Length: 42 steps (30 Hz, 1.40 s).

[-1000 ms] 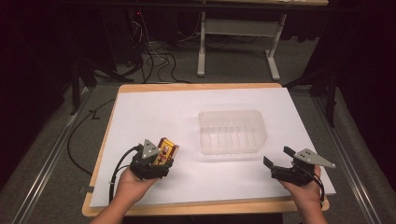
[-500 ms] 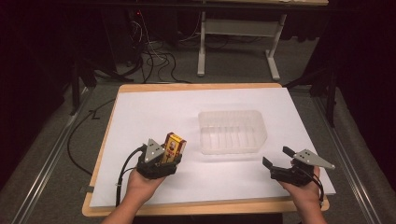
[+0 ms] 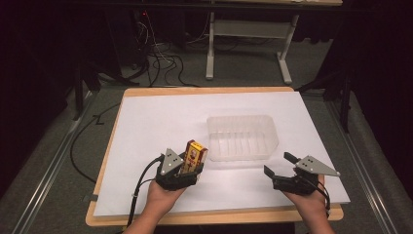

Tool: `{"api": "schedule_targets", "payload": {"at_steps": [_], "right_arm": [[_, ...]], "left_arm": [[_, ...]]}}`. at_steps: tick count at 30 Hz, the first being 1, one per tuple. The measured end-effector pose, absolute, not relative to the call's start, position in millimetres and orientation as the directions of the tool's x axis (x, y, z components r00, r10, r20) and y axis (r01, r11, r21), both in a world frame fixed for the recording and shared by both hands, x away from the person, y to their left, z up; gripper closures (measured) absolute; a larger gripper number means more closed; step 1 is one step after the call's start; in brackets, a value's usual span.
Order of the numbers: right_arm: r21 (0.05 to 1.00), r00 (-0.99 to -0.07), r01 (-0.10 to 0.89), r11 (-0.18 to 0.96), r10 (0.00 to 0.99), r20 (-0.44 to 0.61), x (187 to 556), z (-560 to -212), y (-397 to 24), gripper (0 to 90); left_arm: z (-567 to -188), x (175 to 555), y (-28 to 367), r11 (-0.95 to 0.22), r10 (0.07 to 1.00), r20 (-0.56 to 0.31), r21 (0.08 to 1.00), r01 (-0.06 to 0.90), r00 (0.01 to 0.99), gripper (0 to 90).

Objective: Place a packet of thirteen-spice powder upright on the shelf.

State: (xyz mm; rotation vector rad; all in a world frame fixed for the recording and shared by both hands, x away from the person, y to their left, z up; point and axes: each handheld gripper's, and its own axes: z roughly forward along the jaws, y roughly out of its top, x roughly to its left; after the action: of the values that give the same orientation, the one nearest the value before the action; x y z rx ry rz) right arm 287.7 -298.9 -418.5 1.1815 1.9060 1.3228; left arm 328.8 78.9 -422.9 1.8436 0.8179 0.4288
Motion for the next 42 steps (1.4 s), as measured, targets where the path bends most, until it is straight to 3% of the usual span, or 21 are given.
{"api": "schedule_targets", "payload": {"at_steps": [12,20,30,42], "right_arm": [[0.922,-0.506,0.375,0.096,0.855,0.117,309.9,-395.0,-266.9,9.9],[0.921,-0.523,0.38,0.087,0.841,0.136,329.8,-387.3,-246.6,12.6],[0.922,-0.575,0.375,0.098,0.804,0.149,310.4,-394.9,-233.9,18.3],[0.926,-0.631,0.366,0.095,0.756,0.172,300.2,-395.6,-219.0,22.5]], "left_arm": [[-412.2,338.2,69.6,-0.239,0.669,-0.1,0.909,0.34,0.737,32.4],[-417.5,330.0,54.9,-0.283,0.646,-0.049,0.911,0.299,0.762,32.3],[-424.6,316.2,44.2,-0.312,0.643,-0.001,0.913,0.263,0.766,32.3],[-432.5,308.7,22.7,-0.327,0.637,-0.01,0.902,0.282,0.771,32.3]]}}
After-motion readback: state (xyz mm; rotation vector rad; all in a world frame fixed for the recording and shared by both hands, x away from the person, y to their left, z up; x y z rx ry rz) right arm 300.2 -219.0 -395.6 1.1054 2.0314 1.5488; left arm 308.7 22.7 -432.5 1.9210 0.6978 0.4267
